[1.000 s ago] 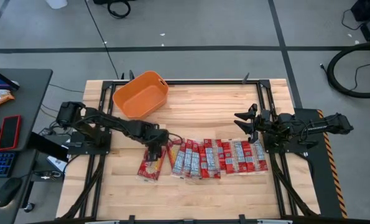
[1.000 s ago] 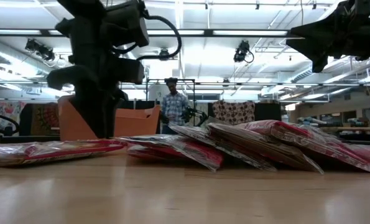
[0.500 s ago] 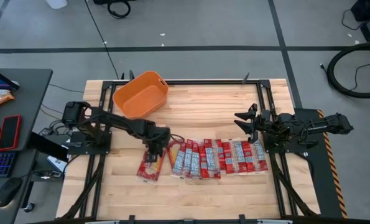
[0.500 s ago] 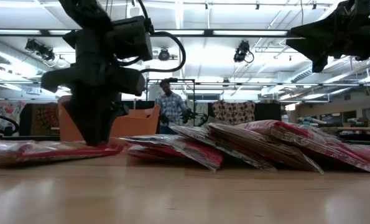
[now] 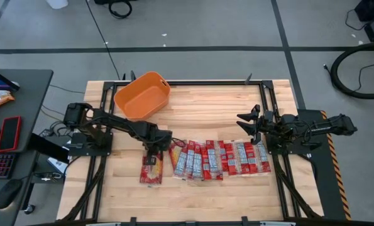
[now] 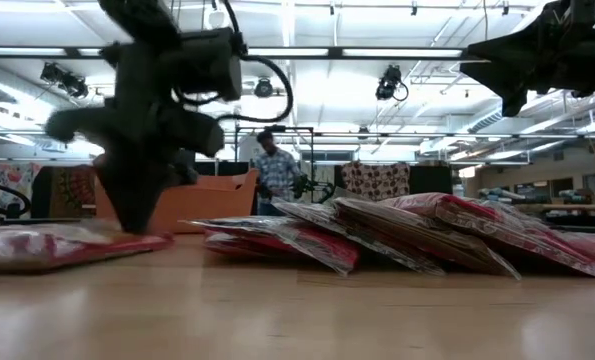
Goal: Sort popcorn bags into baskets
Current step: Put the red popcorn bag into the orange container
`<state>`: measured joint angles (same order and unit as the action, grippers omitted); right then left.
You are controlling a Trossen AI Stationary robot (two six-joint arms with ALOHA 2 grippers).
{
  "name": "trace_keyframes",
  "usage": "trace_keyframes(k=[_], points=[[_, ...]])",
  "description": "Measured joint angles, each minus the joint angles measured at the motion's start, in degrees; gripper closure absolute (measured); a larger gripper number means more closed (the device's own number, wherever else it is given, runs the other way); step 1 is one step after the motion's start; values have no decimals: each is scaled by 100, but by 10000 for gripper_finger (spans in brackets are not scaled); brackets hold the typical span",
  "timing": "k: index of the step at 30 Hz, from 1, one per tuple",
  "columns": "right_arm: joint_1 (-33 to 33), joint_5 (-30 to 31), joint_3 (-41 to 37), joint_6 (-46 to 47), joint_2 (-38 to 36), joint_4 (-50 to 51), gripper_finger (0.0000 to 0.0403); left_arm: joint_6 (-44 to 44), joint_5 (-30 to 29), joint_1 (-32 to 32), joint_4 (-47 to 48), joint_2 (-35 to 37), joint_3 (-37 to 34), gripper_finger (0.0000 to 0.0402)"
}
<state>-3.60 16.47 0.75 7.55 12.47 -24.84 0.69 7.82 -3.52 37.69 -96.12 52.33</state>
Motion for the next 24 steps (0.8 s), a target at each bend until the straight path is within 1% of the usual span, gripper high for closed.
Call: trace_keyframes(k=[2, 4, 7, 10, 14, 19, 21, 24], points=[[0, 0, 0, 0, 0, 4, 233, 42, -30, -1, 462, 81, 343, 397], [0, 0, 0, 0, -1, -3, 233, 161, -203, 26, 1063, 180, 694, 398], [1, 14, 0, 0, -2, 1, 233, 346, -631, 106, 2076, 217, 1219, 398], [0, 19, 0, 0, 0, -5, 233, 506, -1152, 174, 2733, 252, 1703, 399], [2, 15, 0, 0, -2, 0, 233, 812, -1585, 241, 2908, 293, 2225, 400], [0, 12, 0, 0, 0, 4, 233, 1077, -1992, 446, 3021, 473, 2831, 400], [0, 17, 0, 0, -2, 0, 233, 1226, -2172, 557, 3025, 646, 2971, 400], [1, 16, 0, 0, 0, 6, 233, 1485, -2411, 763, 3069, 950, 2999, 401]])
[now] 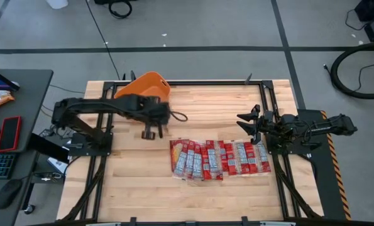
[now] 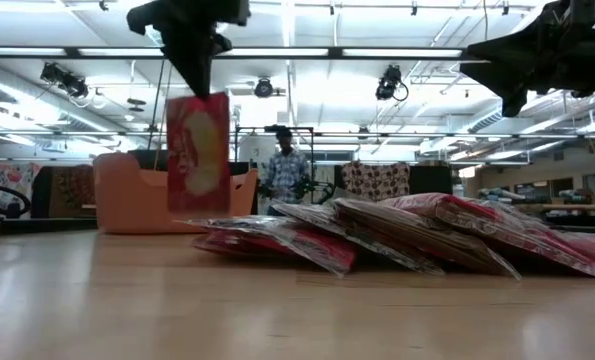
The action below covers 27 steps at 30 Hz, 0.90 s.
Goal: Sort popcorn bags into baskets
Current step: Put the red popcorn bag into the orange container
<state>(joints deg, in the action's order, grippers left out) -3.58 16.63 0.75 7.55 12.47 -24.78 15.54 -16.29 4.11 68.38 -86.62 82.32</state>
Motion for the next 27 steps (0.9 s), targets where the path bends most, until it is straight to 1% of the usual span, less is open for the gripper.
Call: trace_keyframes(k=[7, 14, 19, 22, 27], points=[[-1, -9, 0, 0, 0, -1, 233, 461, -163, 606, -46, 860, 0, 401], [-1, -23, 0, 0, 0, 1, 233, 1382, -906, 1315, 12, 1597, 2, 398], [-1, -23, 0, 0, 0, -1, 233, 2892, -904, 1902, 297, 1750, 2, 396], [-1, -23, 0, 0, 0, 3, 233, 3345, -870, 2232, 306, 1730, -52, 395], [0, -23, 0, 0, 0, 1, 233, 4346, -288, 2581, 341, 1636, -400, 393]])
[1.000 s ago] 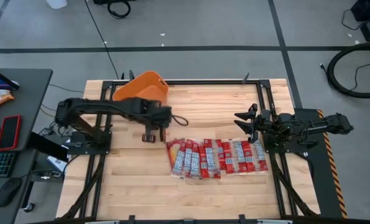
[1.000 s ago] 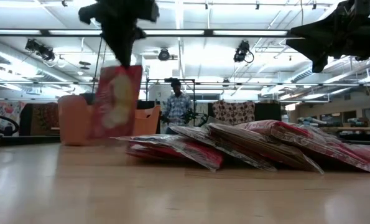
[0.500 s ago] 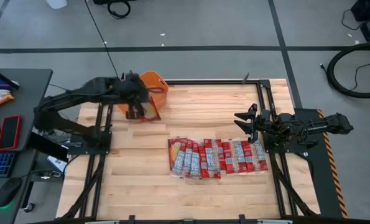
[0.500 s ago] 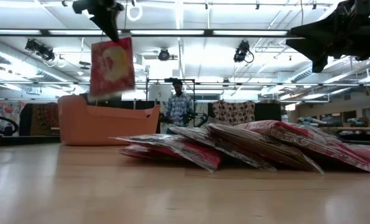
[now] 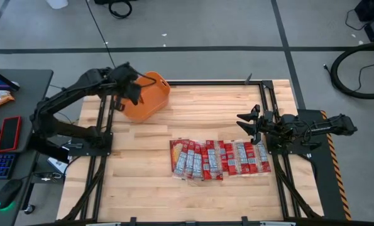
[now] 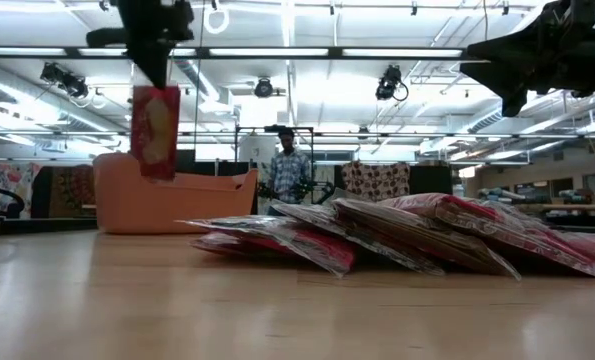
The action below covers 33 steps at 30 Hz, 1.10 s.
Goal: Sort popcorn bags into baskets
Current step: Put the red popcorn bag into the orange container
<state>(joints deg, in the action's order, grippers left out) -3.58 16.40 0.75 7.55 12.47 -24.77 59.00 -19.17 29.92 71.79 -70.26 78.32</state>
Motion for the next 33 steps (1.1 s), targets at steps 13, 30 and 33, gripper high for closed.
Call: trace_keyframes(k=[13, 30, 33], points=[[-2, 0, 0, -2, 0, 0, 233, 1762, 255, 184, -712, 9, -1521, 391], [-1, 0, 0, 0, 0, 2, 233, 2053, 1250, 586, -4009, -2, -2802, 312], [-2, 0, 0, 0, 0, 1, 233, 1362, 1373, 439, -4654, -2, -2800, 278]])
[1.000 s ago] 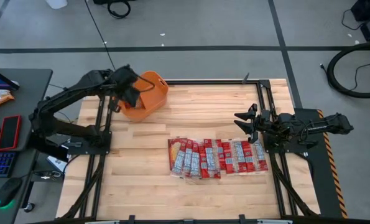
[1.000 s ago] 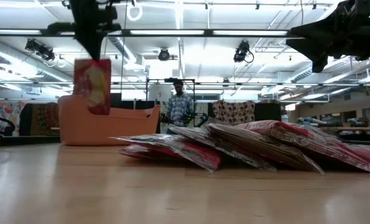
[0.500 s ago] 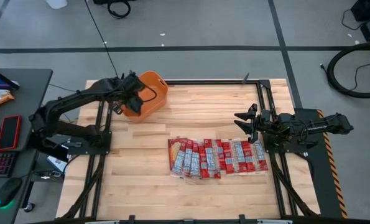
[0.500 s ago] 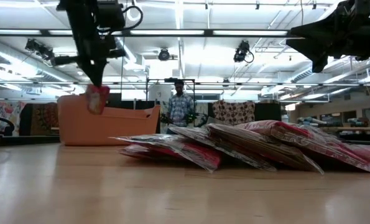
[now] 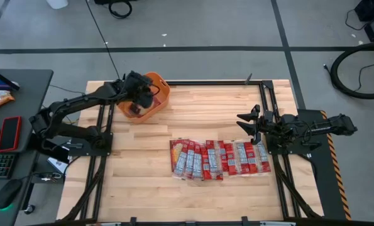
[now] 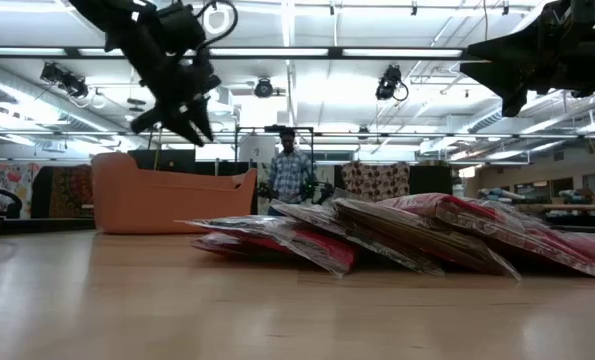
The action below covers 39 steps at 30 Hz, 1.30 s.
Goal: Sort popcorn bags into baskets
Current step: Put the red popcorn bag into the orange container
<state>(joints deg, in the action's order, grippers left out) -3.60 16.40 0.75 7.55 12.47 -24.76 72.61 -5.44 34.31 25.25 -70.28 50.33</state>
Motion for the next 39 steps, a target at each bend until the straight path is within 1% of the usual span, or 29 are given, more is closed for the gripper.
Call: trace_keyframes(k=[3, 5, 7, 9, 14, 17, 20, 24, 27, 30, 32, 37, 39], points=[[0, 0, 0, 0, 0, 1, 233, -1135, 219, -326, -113, -30, 1, 258], [2, 0, 0, -2, 0, -1, 233, -1975, 298, -726, -126, -222, 7, 254], [2, 0, 0, 0, 0, 0, 233, -2719, 221, -1172, -130, -460, -2, 254], [2, 0, 0, -1, 0, -1, 233, -3235, 32, -1633, -253, -698, 2, 253], [2, 0, 0, 0, -2, -5, 233, -4202, -374, -2665, -446, -1305, 2, 253], [0, 0, 0, 0, -1, -1, 233, -4669, -490, -3132, -474, -1560, 2, 253], [2, 0, 0, -1, -1, 1, 233, -5115, -754, -3587, -581, -1769, 2, 253], [2, 0, 0, 0, 0, -1, 233, -5538, -843, -4145, -764, -2027, 4, 253], [1, 0, 0, 0, -1, -1, 233, -5518, -1050, -4580, -1068, -2244, 4, 253], [2, 0, 0, 0, -1, -2, 233, -5217, -1141, -4976, -1467, -2486, 4, 253], [2, 0, 0, 0, -2, -1, 233, -4817, -1170, -5212, -1666, -2652, 5, 253], [0, 0, 0, 0, -1, -1, 233, -3316, -1812, -5728, -1901, -3017, 9, 253], [2, 0, 0, 0, 0, -1, 233, -2877, -1888, -5826, -1910, -3136, 11, 253]])
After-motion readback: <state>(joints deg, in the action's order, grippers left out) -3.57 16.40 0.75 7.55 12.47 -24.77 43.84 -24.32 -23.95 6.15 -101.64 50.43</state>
